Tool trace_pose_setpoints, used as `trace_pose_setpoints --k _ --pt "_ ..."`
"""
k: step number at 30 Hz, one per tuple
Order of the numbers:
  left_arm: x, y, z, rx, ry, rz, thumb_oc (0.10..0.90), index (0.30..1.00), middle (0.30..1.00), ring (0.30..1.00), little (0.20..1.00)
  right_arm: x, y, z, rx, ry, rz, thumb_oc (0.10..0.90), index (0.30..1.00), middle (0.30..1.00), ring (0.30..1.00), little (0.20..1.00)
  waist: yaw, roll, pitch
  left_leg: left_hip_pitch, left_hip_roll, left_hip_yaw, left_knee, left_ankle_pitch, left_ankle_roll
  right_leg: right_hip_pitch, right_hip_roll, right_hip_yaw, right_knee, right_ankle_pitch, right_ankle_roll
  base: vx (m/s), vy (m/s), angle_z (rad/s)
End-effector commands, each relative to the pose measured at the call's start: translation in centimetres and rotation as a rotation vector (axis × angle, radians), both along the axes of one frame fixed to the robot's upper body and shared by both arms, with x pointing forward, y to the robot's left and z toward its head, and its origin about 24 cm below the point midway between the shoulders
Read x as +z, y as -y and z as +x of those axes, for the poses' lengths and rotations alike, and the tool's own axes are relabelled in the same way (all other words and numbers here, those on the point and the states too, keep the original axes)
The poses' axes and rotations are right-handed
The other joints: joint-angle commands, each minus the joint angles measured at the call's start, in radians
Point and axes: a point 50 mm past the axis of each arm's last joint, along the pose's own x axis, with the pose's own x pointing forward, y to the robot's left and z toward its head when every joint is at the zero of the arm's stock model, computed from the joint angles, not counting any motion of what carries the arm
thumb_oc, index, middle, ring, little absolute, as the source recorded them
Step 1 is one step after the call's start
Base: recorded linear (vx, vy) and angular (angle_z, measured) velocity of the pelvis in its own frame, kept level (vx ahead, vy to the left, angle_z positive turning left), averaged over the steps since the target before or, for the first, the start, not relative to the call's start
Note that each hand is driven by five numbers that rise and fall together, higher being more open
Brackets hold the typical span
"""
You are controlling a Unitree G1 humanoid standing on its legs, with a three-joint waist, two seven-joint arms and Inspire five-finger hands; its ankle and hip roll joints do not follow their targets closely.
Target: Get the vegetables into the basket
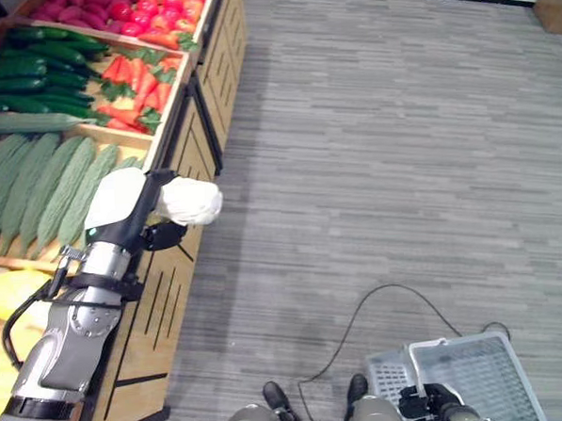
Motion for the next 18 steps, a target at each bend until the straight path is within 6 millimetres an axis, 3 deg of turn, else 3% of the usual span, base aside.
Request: trace_pose_setpoints --k 1,5,8,9,10,12,18 --pt "3.5 0.1 -0.5 -0.023 0.205 -0.026 0.400 0.300 0.300 0.300 0.300 0.5 -1.7 2.7 0.084 0.116 0.036 0.400 0.300 0.300 0.300 0.300 0.016 -0.017 -0.119 0.007 0.028 -0.092 -0.032 -0.042 -0.026 -0.037 0.046 0.028 0.043 -0.054 -0.016 -0.01 -0.295 -0.26" --pt "1.7 0.1 -0.2 -0.024 0.125 -0.084 0.400 0.300 0.300 0.300 0.300 1.0 -1.7 3.6 0.082 0.163 0.034 0.400 0.300 0.300 0.300 0.300 0.009 -0.027 -0.112 0.005 0.056 -0.122 -0.039 -0.003 -0.058 -0.039 0.081 0.024 0.060 -0.119 -0.055 0.00 -0.304 -0.04" --pt "0.9 0.0 -0.1 -0.019 0.088 -0.095 0.400 0.300 0.300 0.300 0.300 1.3 -1.5 4.0 0.089 0.181 0.022 0.400 0.300 0.300 0.300 0.300 0.006 -0.032 -0.106 -0.003 0.071 -0.137 -0.004 -0.009 -0.071 -0.031 0.087 0.005 0.065 -0.135 -0.068 0.02 -0.223 0.26" --pt "-0.1 -0.3 -0.1 -0.001 0.046 -0.097 0.400 0.300 0.300 0.300 0.300 1.8 -1.1 4.8 0.098 0.214 0.004 0.400 0.300 0.300 0.300 0.300 0.011 -0.041 -0.090 -0.032 0.091 -0.171 0.096 -0.030 -0.085 -0.016 0.091 -0.004 0.066 -0.146 -0.082 0.05 -0.311 0.14" --pt "-1.0 -0.6 -0.2 0.023 0.015 -0.108 0.400 0.300 0.300 0.300 0.300 2.6 -0.6 5.9 0.123 0.257 -0.024 0.400 0.300 0.300 0.300 0.300 0.040 -0.044 -0.073 -0.069 0.068 -0.328 0.131 -0.006 -0.105 -0.013 0.102 0.021 0.069 -0.158 -0.090 -0.01 -0.226 0.14" --pt "-1.6 -0.8 -0.1 0.039 -0.006 -0.090 0.400 0.300 0.300 0.300 0.300 3.2 -0.1 6.6 0.141 0.276 -0.047 0.400 0.300 0.300 0.300 0.300 0.051 -0.051 -0.065 -0.107 0.043 -0.442 0.114 -0.009 -0.091 -0.023 0.089 0.016 0.070 -0.139 -0.093 -0.05 -0.016 -0.09" --pt "-2.2 -0.3 -0.3 -0.019 -0.090 -0.008 0.400 0.300 0.300 0.300 0.300 4.1 0.2 7.9 0.160 0.317 -0.054 0.400 0.300 0.300 0.300 0.300 0.041 -0.033 -0.085 -0.065 0.019 -0.404 0.075 -0.047 -0.040 -0.026 0.070 0.057 0.080 -0.116 -0.069 0.06 0.167 -0.12"
